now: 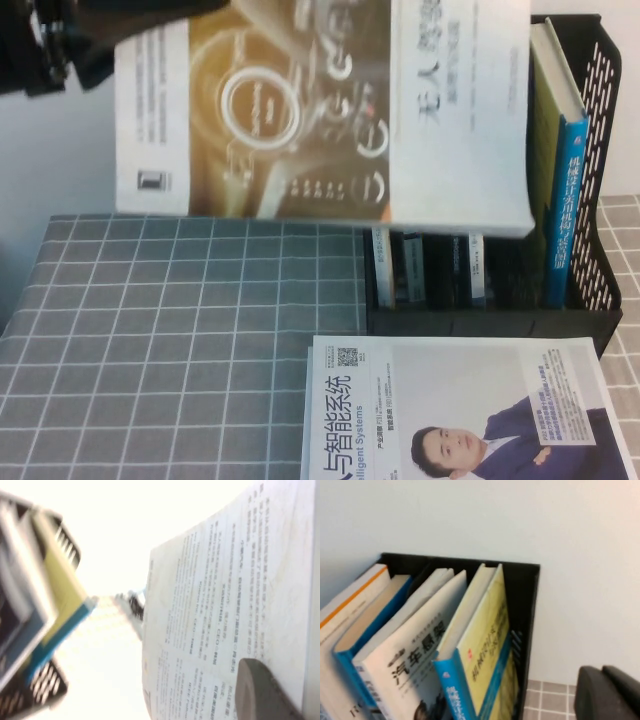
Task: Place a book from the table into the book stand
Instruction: Place the book on the book shelf
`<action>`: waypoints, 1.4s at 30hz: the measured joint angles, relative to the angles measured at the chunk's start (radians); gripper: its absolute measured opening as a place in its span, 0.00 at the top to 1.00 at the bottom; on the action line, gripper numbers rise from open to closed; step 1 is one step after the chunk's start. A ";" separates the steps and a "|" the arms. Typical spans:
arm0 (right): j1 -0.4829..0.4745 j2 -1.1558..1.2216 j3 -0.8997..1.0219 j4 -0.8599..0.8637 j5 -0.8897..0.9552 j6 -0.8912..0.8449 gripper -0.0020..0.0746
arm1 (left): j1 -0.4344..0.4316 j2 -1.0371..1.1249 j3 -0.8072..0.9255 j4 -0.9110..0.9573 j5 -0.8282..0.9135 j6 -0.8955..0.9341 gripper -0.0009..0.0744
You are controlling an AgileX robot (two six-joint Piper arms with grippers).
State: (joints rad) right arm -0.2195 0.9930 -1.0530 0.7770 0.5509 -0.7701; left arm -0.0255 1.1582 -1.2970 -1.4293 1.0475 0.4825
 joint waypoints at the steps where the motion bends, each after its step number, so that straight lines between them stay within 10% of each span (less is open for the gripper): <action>1: -0.011 0.000 -0.012 -0.017 0.011 0.010 0.98 | -0.028 0.010 -0.036 0.008 -0.020 -0.005 0.86; 14: -0.030 0.047 -0.022 -0.260 0.167 0.162 0.98 | -0.462 0.420 -0.387 0.213 -0.319 -0.145 0.86; 26: -0.030 0.047 -0.022 -0.381 0.165 0.319 0.98 | -0.514 0.759 -0.805 0.639 -0.397 -0.576 0.86; 42: -0.030 0.113 -0.022 -0.206 0.223 0.231 0.98 | -0.776 0.811 -0.983 1.698 -0.277 -1.237 0.86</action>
State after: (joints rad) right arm -0.2496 1.1061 -1.0753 0.5713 0.7740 -0.5389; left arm -0.8017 1.9691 -2.2796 0.2683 0.7707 -0.7540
